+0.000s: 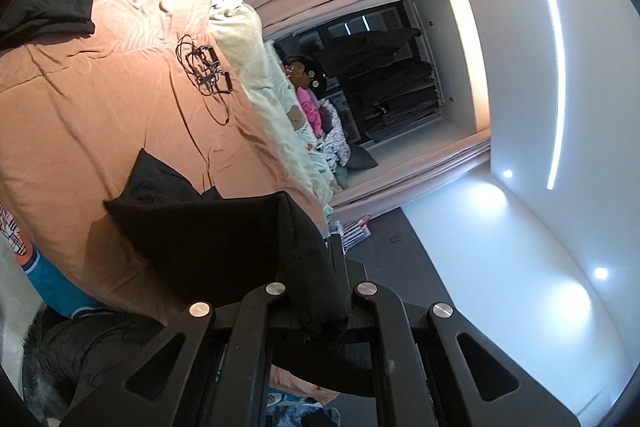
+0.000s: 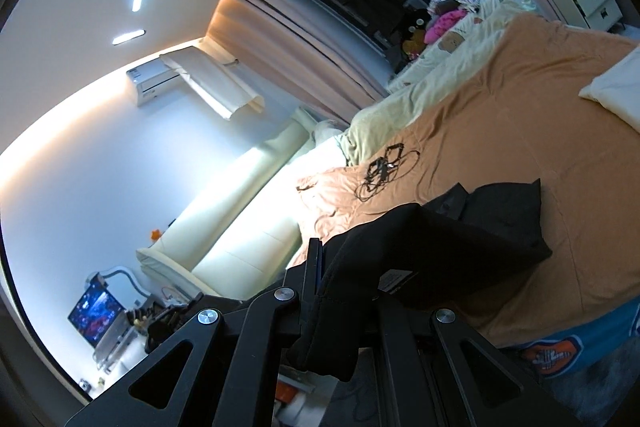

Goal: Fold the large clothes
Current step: 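Lift the hem with both tools and fold it toward the collar, then open both tools and release the folded hem onto the shirt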

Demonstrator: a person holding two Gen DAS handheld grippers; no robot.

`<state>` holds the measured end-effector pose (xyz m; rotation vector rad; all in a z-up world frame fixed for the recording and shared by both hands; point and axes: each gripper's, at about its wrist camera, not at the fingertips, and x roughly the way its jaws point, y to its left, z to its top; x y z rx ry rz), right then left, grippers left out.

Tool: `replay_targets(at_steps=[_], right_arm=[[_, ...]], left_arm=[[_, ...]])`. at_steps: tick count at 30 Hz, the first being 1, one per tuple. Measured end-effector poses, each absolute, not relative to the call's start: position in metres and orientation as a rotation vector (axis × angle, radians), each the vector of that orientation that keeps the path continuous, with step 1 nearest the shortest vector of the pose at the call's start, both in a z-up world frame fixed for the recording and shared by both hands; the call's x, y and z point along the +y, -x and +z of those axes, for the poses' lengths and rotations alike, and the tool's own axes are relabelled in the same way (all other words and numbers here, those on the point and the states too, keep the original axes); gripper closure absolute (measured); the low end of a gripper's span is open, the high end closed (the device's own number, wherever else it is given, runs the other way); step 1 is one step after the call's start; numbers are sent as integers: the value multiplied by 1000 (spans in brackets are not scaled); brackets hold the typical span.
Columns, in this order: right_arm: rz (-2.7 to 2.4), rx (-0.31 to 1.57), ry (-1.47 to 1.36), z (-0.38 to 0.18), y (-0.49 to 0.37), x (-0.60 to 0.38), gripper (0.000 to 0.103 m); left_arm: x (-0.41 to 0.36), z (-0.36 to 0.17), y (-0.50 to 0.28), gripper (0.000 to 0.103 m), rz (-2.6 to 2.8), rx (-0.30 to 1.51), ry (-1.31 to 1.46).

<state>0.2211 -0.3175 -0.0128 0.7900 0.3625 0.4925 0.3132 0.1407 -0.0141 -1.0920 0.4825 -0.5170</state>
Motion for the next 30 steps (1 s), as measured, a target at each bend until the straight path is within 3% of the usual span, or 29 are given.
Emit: replay_targets(at_steps=[14, 30], right_arm=[[409, 386, -830, -8, -350, -349, 98], [291, 567, -815, -66, -497, -360, 96]], left_arm=[[117, -2, -457, 95, -483, 542, 1053], [103, -91, -590, 95, -383, 722, 1137]])
